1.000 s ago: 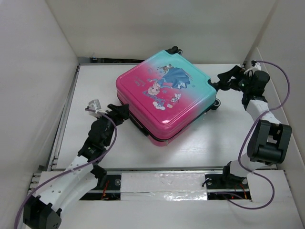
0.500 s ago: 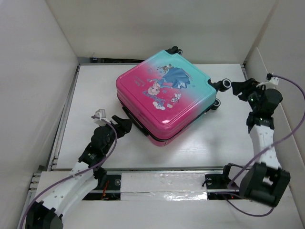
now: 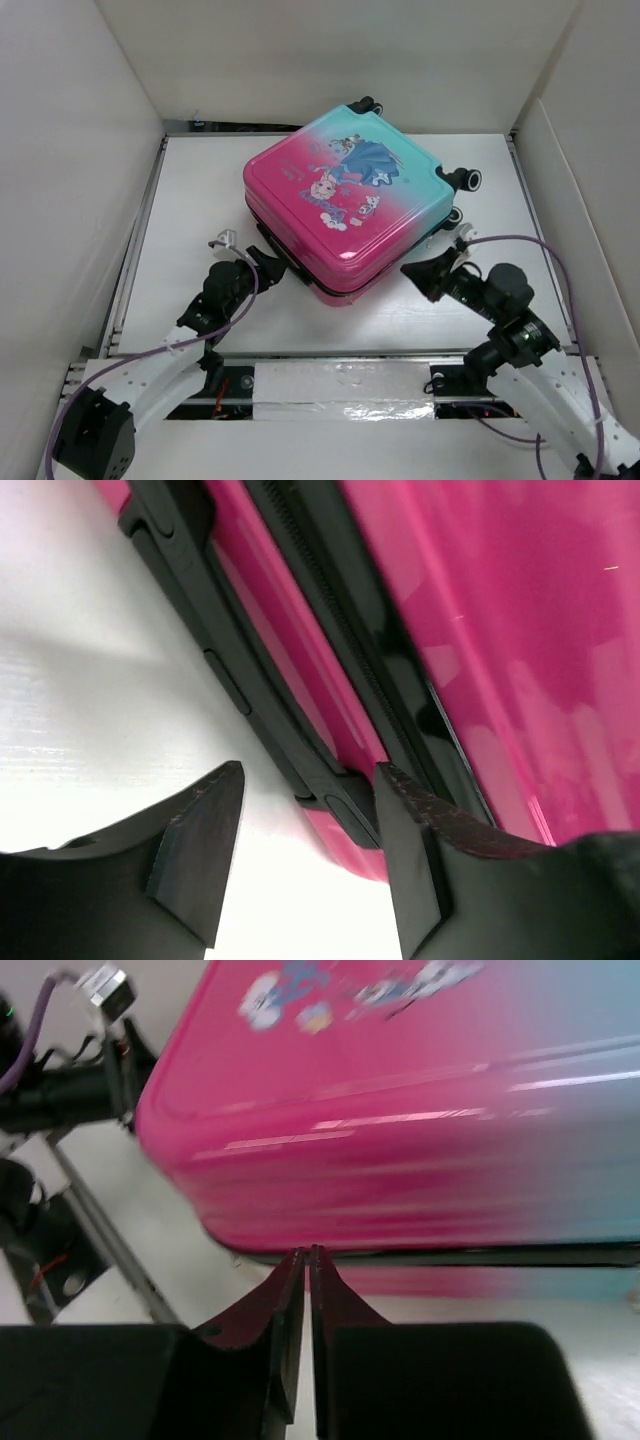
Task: Pack the luggage
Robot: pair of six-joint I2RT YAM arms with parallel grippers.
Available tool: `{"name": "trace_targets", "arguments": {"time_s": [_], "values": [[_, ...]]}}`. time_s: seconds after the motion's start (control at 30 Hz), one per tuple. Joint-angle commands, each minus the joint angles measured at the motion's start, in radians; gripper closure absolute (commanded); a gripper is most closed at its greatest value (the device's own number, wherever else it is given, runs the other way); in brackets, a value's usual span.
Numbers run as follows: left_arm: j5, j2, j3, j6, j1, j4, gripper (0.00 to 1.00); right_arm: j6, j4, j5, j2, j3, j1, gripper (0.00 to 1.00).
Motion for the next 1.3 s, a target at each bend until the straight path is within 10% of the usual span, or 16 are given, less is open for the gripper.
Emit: {"name": "trace_targets", "arguments": {"time_s": [0.0, 0.27, 0.47, 0.67, 1.27], "values": [[0.009, 0.053, 0.002, -0.016, 0.009, 0.116, 0.48, 0.002, -0.055, 0.169, 0.004, -0.058, 0.21, 0.85], [0.022, 0.198, 0.021, -0.036, 0.009, 0.224, 0.46, 0.08, 0.115, 0.732, 0.2, -0.084, 0.813, 0.41], [0.03, 0.293, 0.028, -0.044, 0.009, 0.33, 0.48, 0.218, 0.24, 1.059, 0.521, -0.055, 1.025, 0.41], [0.03, 0.355, 0.033, -0.039, 0.009, 0.396, 0.53, 0.343, 0.398, 1.295, 0.648, -0.118, 1.039, 0.44], [0.048, 0.424, 0.019, -0.04, 0.009, 0.494, 0.66, 0.226, 0.766, 1.291, 0.814, -0.124, 0.947, 0.59]]}}
